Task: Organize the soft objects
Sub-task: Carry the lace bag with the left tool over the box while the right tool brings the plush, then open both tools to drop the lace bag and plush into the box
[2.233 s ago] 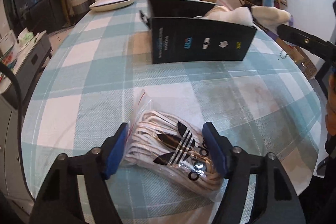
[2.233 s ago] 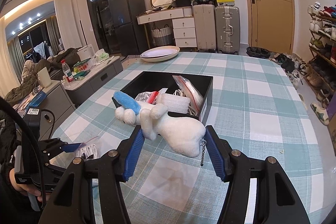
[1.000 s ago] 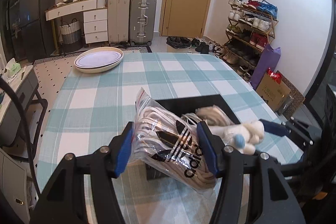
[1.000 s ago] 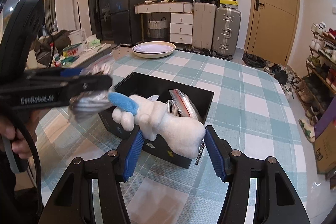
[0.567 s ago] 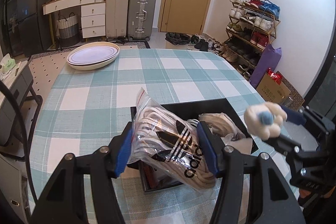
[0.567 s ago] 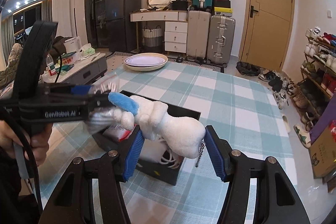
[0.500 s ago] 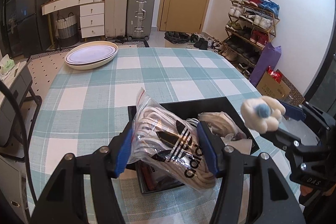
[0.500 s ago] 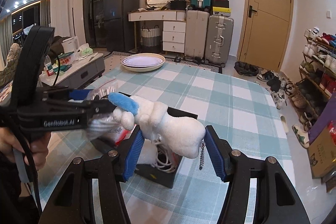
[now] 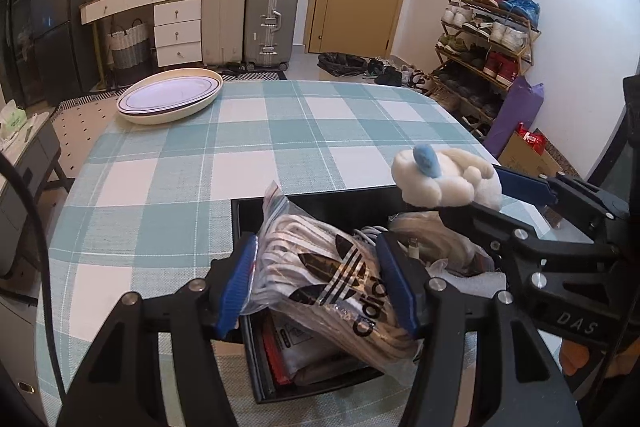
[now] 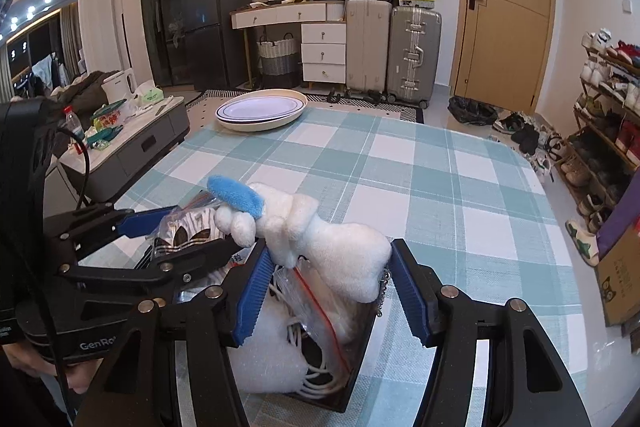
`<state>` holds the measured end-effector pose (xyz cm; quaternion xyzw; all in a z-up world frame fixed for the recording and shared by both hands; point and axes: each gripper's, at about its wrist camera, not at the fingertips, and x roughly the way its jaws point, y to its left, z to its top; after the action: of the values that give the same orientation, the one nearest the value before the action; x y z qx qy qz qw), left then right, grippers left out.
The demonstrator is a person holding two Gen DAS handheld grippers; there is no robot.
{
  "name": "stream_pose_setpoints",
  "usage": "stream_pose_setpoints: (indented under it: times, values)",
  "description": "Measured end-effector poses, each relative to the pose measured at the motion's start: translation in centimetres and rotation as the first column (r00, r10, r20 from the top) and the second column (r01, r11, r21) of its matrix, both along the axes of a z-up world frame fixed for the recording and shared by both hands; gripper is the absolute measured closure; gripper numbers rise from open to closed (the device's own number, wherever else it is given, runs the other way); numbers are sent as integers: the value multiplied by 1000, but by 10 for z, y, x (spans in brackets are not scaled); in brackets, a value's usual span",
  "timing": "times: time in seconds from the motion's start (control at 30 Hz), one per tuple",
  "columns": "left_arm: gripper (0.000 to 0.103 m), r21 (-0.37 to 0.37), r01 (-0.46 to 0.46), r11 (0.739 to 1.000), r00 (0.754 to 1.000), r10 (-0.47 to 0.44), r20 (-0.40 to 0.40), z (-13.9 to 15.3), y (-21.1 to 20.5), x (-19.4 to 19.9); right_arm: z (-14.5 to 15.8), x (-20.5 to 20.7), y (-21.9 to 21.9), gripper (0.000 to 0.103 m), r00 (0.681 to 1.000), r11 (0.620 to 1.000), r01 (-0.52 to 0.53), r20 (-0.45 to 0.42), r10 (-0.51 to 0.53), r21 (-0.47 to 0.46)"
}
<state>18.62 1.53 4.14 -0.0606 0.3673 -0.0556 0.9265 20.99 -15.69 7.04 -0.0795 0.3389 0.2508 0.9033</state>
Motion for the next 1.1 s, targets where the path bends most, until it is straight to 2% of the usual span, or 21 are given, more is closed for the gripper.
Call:
stream_pose_setpoints:
  times: [0.1, 0.17, 0.2, 0.27, 0.33, 0.4, 0.43, 0.6, 0.87, 1.1]
  values:
    - [38, -6, 3, 1000, 1000, -3, 2, 1, 1, -1, 1, 2, -5, 38, 1000, 999, -27, -6, 28, 36]
    - [34, -10, 15, 1000, 1000, -15, 1, 1, 1, -4, 4, -1, -8, 29, 999, 998, -36, 13, 35, 44]
    - [33, -5, 20, 1000, 1000, -20, 2, 2, 1, -5, 6, -4, -11, 29, 999, 998, -40, 23, 39, 44]
    - [21, 10, 24, 1000, 1000, -24, 8, 4, -1, -9, 8, -8, -15, 28, 999, 998, -38, 32, 37, 42]
    - [20, 8, 29, 1000, 999, -29, 28, 8, 0, -15, 10, -13, -21, 24, 999, 998, -35, 40, 33, 45]
    - [12, 8, 32, 999, 999, -32, 32, 10, 0, -21, 10, -18, -27, 17, 999, 998, -33, 43, 31, 54]
    - [1, 14, 22, 1000, 999, -23, 42, 12, 1, -24, 10, -21, -30, 13, 998, 998, -36, 45, 33, 60]
    - [0, 46, -2, 999, 996, -2, 84, 20, 4, -43, 11, -40, -40, 1, 997, 993, -48, 69, 41, 104]
    - [0, 74, -57, 996, 986, 44, 164, 25, 9, -76, 6, -75, -42, 1, 992, 988, -74, 112, 59, 138]
    - [0, 87, -94, 992, 980, 77, 185, 19, 12, -92, -1, -97, -42, 1, 983, 984, -101, 165, 77, 148]
